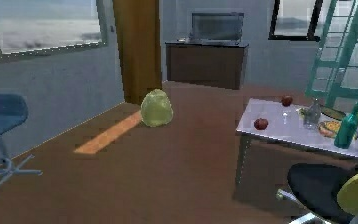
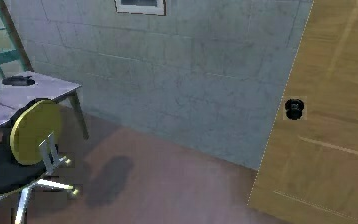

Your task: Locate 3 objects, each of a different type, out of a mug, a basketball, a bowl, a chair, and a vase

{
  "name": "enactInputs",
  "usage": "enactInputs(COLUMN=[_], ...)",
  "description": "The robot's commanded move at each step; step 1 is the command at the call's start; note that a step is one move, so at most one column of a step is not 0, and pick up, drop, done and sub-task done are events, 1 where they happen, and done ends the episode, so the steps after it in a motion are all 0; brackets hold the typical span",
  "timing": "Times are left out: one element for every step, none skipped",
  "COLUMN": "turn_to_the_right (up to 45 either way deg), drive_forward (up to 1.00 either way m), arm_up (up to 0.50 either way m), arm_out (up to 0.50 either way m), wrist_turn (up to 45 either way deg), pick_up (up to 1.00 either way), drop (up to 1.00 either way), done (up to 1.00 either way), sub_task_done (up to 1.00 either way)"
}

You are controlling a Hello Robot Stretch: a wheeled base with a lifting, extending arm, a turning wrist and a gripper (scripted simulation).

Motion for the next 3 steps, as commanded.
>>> enactInputs(turn_to_the_right=[0.0,45.0,12.0], drive_forward=[0.45,0.00,0.00], arm_up=[0.00,0.00,0.00], arm_out=[0.00,0.00,0.00], wrist_turn=[0.0,0.0,0.0], pick_up=[0.00,0.00,0.00], drop=[0.00,0.00,0.00], done=[0.00,0.00,0.00], sub_task_done=[0.00,0.00,0.00])
